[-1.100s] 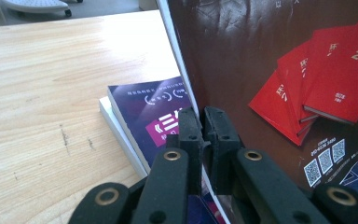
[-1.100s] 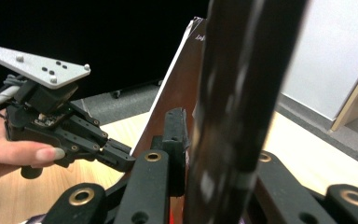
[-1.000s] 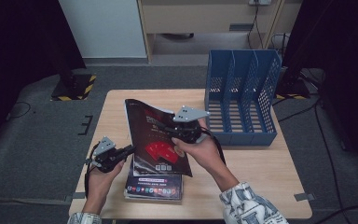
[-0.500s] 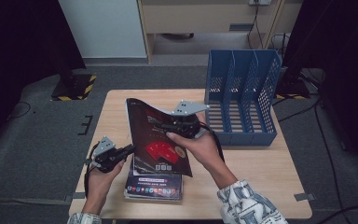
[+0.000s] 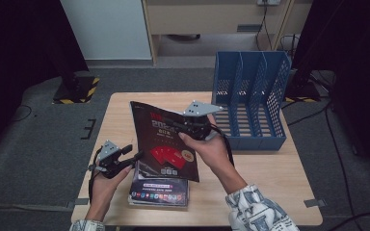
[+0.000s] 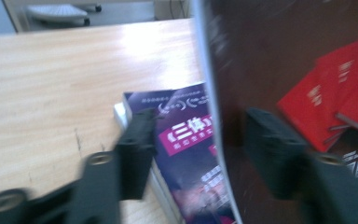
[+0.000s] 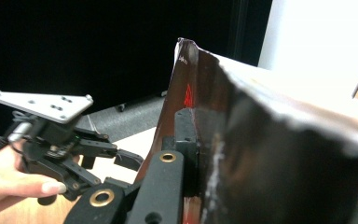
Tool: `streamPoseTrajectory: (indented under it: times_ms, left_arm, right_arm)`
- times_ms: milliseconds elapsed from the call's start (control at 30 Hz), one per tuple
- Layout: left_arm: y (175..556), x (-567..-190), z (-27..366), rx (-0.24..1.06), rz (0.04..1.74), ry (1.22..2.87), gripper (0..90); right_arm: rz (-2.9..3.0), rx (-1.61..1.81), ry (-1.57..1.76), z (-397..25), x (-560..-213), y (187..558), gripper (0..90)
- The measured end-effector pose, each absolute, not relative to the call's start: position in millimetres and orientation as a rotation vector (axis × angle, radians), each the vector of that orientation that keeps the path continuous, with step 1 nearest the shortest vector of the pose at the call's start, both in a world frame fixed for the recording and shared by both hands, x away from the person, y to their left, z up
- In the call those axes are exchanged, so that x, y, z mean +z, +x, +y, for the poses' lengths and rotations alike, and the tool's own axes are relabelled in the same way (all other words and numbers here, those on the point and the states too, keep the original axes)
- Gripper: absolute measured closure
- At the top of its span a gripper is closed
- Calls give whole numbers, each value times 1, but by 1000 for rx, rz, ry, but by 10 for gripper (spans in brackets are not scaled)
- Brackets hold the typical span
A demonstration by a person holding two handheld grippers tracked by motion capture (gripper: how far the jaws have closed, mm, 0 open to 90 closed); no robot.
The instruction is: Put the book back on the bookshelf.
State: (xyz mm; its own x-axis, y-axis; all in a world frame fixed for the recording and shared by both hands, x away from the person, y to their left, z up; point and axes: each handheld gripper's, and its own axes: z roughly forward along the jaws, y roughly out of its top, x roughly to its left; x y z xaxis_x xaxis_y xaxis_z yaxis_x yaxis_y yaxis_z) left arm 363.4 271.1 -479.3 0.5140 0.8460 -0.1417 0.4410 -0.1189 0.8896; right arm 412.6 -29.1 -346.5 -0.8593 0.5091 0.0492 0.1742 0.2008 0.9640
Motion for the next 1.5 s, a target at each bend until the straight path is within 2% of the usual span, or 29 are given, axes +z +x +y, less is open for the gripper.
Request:
streamPoseTrajectory:
  times_ms: [67,233,367,1033,1500]
  left_arm:
    - [365,-482,274,541,1117,1773,272]
    - [367,-488,281,532,1186,1768,117]
    - [368,-494,283,538,1205,1798,71]
    - [373,-516,313,623,1462,1842,66]
    - [375,-533,311,603,1487,1980,50]
  right_arm:
    - [2185,1723,635,-31,-344,412,869]
    - [2137,1752,636,-37,-337,413,869]
    - [2104,1748,645,-41,-332,415,869]
    - [2015,1728,726,-63,-321,421,869]
    - [1972,1744,755,-78,-307,417,868]
